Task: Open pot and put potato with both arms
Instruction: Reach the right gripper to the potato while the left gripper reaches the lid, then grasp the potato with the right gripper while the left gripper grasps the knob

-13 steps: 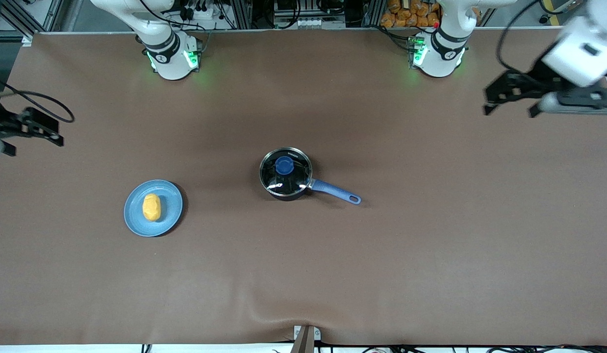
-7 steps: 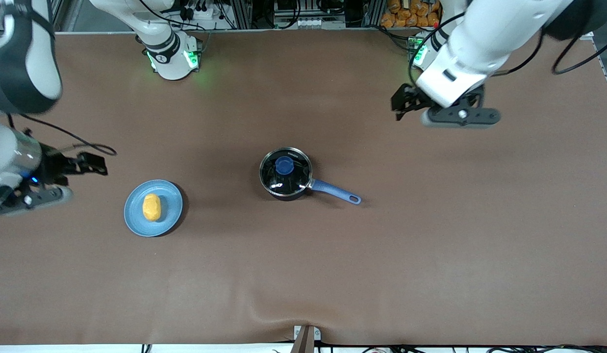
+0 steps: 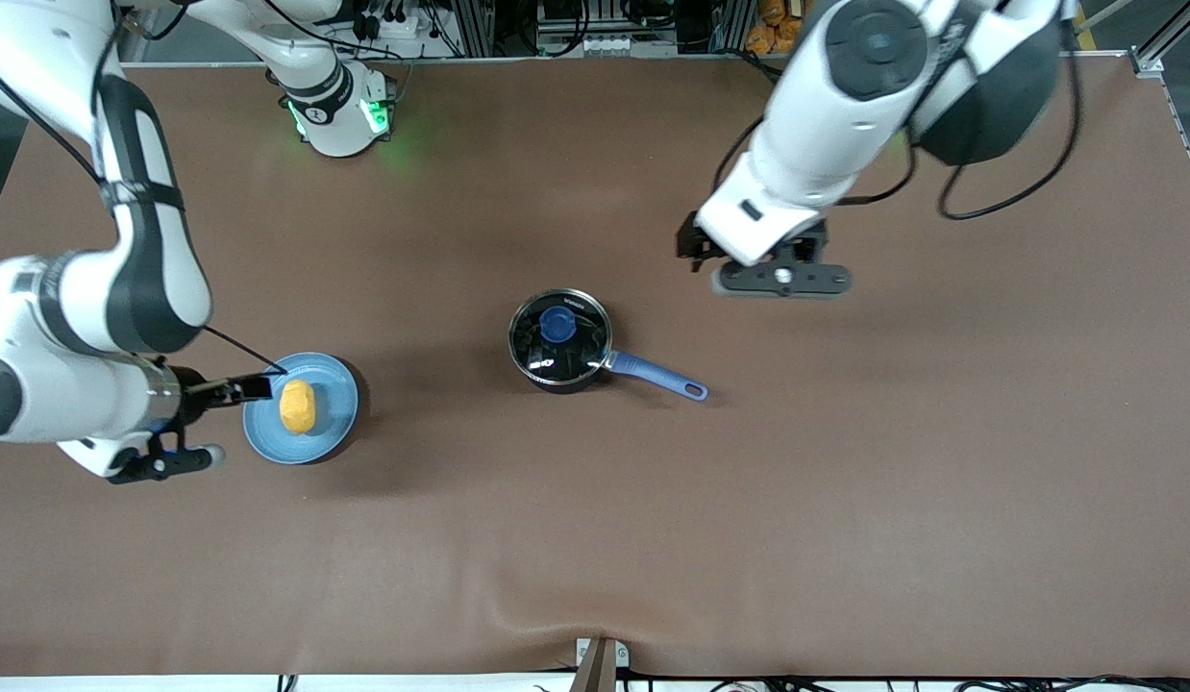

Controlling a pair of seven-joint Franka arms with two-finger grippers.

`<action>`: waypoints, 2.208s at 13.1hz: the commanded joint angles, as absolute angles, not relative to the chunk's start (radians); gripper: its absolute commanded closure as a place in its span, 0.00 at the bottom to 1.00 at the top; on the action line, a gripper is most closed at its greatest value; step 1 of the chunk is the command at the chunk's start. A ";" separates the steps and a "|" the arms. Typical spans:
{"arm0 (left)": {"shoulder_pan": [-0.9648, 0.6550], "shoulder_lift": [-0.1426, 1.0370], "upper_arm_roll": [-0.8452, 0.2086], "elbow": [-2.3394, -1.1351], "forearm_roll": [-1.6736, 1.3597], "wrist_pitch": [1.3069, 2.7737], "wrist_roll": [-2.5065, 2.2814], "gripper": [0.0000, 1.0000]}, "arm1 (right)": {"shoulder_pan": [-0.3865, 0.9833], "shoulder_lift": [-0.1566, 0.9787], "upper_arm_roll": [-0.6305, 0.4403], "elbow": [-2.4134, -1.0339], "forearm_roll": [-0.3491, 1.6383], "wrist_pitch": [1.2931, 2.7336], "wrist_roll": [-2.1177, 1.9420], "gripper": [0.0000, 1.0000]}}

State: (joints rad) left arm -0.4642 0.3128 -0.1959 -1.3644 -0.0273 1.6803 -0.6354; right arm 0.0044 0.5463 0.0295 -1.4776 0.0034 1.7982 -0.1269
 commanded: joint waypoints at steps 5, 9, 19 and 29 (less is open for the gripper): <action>-0.655 0.526 -0.176 -1.269 0.032 1.867 -0.842 0.00 | -0.014 0.609 0.034 -1.628 0.021 1.974 -0.110 0.00; -0.722 0.603 -0.160 -1.269 0.049 1.946 -0.884 0.00 | -0.017 0.650 0.034 -1.628 0.055 1.994 -0.110 0.00; -0.936 0.755 0.043 -1.269 0.046 2.094 -0.985 0.00 | -0.015 0.684 0.032 -1.634 0.045 2.011 -0.120 0.39; -0.931 0.801 0.043 -1.270 0.040 2.181 -1.003 0.00 | 0.003 0.660 0.032 -1.608 0.026 2.008 -0.167 0.94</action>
State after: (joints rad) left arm -0.9294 0.7834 0.0377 -1.3008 0.0235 2.1785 -0.9820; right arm -0.0053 0.6818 0.0289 -1.6135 0.0345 2.0226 -0.1550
